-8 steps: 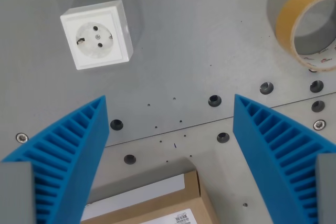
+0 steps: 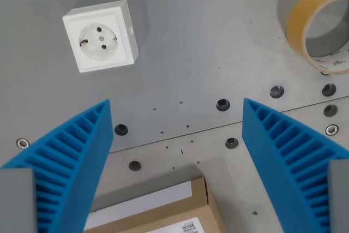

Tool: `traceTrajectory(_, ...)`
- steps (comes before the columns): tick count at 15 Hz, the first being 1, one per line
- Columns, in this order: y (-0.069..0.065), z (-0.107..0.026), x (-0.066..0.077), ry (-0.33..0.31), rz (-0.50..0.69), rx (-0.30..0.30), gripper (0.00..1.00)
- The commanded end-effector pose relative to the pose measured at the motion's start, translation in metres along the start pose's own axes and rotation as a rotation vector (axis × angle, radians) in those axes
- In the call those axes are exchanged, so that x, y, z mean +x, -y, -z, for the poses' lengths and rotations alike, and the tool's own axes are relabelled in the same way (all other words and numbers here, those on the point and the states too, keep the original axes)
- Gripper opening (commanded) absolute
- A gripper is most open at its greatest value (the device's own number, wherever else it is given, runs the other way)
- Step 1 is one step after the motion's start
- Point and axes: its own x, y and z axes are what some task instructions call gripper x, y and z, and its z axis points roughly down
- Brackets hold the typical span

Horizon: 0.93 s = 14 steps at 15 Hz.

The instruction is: Pick up the blue bag

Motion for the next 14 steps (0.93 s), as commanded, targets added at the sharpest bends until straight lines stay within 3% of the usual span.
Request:
traceTrajectory(1,0.0,-0.003,0.006,-0.009,-0.007,0.002,1.0)
traceTrajectory(14,-0.004,-0.041,0.056,-0.003,-0.032,0.003,1.0)
